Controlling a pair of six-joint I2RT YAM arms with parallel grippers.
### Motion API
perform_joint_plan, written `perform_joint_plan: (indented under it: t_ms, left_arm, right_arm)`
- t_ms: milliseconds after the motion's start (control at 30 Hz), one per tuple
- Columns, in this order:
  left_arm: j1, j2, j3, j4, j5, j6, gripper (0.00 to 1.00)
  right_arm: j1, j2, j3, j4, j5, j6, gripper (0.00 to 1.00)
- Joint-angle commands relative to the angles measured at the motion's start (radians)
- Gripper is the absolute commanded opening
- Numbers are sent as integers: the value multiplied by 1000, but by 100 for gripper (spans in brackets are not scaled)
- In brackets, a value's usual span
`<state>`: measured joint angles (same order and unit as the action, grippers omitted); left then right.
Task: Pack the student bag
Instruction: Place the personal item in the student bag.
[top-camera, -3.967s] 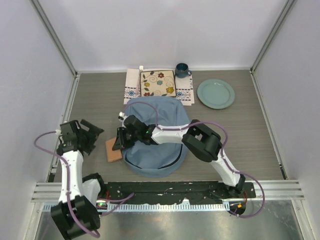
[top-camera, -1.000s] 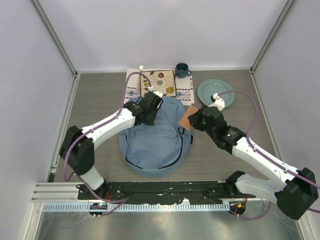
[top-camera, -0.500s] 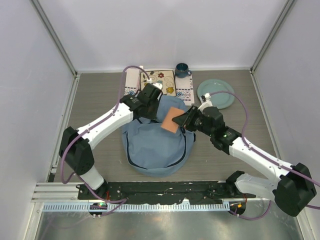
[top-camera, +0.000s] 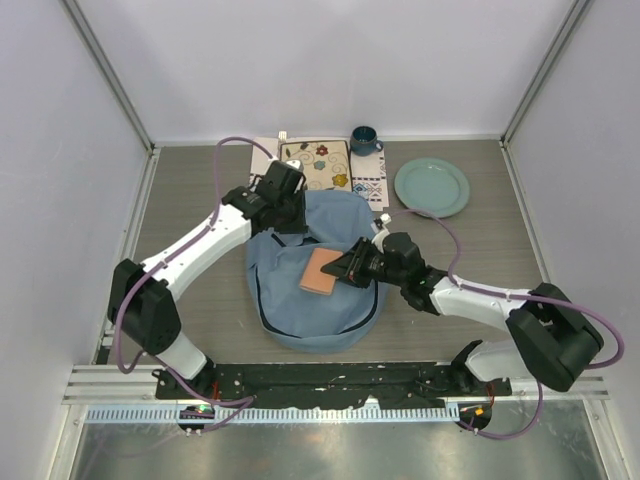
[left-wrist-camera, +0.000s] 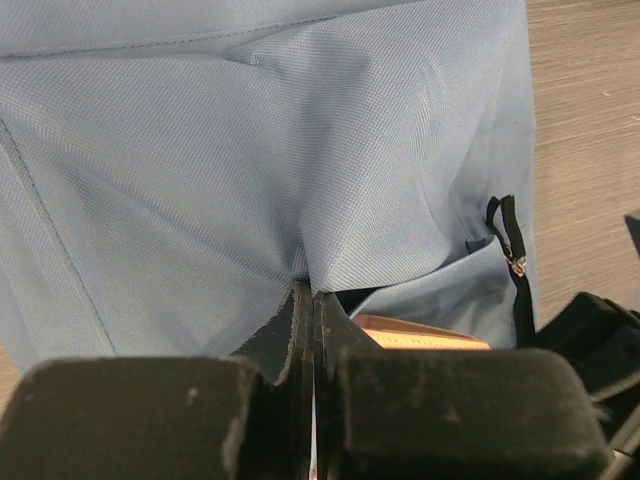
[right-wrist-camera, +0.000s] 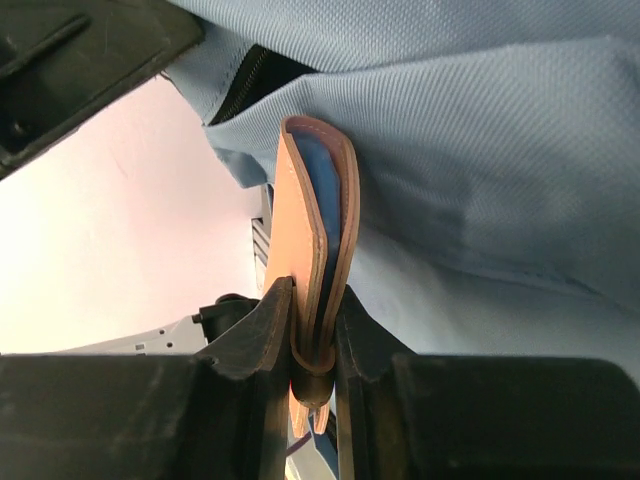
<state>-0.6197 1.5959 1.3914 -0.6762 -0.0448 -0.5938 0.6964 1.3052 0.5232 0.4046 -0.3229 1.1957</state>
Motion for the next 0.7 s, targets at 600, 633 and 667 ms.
perform_joint_plan:
  t_ms: [600, 633, 667]
  left_arm:
    - [24, -183, -91, 260, 178, -120, 0]
    - [26, -185, -92, 262, 187, -124, 0]
    - [28, -189, -94, 264, 192, -127, 0]
  right_arm:
    - [-37, 273, -28, 410, 34, 298, 1]
    - [-37, 276, -46, 463, 63, 303, 1]
    - [-40, 276, -49, 482, 74, 311, 1]
